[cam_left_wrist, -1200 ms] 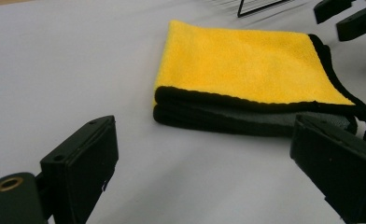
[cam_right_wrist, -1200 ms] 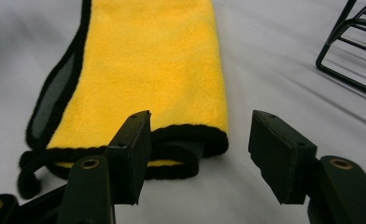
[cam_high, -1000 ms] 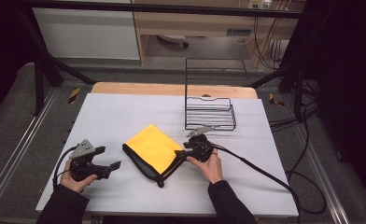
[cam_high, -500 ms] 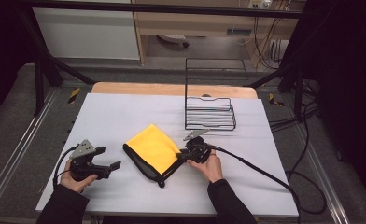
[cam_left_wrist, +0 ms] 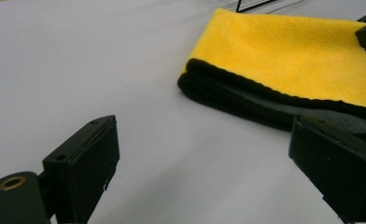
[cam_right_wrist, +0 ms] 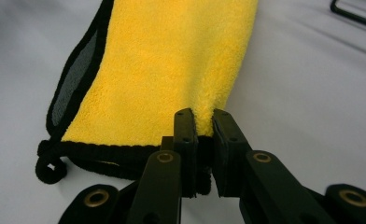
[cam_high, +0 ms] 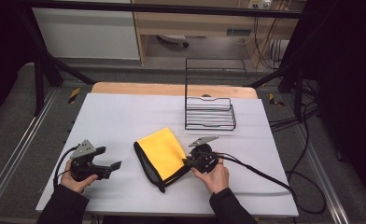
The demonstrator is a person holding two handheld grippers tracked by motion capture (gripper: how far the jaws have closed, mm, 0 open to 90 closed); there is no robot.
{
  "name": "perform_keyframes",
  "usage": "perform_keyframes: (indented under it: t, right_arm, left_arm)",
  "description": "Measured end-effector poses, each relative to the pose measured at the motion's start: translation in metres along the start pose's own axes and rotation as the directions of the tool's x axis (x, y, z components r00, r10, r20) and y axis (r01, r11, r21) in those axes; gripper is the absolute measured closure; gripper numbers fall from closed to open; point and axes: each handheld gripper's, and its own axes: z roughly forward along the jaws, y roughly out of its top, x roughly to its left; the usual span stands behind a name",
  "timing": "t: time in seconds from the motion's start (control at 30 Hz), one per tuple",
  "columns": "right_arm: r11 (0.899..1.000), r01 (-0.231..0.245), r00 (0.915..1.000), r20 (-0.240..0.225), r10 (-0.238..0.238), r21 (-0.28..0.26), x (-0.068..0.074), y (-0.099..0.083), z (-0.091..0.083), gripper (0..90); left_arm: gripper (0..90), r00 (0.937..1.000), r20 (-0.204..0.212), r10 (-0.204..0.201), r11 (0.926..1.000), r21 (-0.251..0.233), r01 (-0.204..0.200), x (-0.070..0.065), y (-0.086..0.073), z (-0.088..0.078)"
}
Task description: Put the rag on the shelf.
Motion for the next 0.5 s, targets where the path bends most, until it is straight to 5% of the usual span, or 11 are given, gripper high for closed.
perform_keyframes:
  t: [0.2, 0.37, 0.5]
  right_arm:
    - [0.998, -0.061, 0.998, 0.019, 0.061, 0.018, 0.004, -0.027, -0.005, 79.1]
    - [0.997, 0.002, 0.9998, 0.02, -0.001, -0.083, -0.007, -0.032, -0.008, 54.2]
    - [0.989, 0.03, 0.9995, -0.004, -0.031, -0.148, -0.02, -0.018, -0.008, 47.0]
  left_arm:
    - [8.5, 1.0, 0.002, 0.002, 1.0, -0.001, -0.002, -0.001, 0.0, 0.001]
    - [8.5, 1.0, 0.005, 0.004, 1.0, 0.004, -0.004, -0.003, 0.001, 0.002]
    - [8.5, 1.0, 0.007, 0.007, 0.9999, 0.008, -0.007, -0.003, 0.001, 0.003]
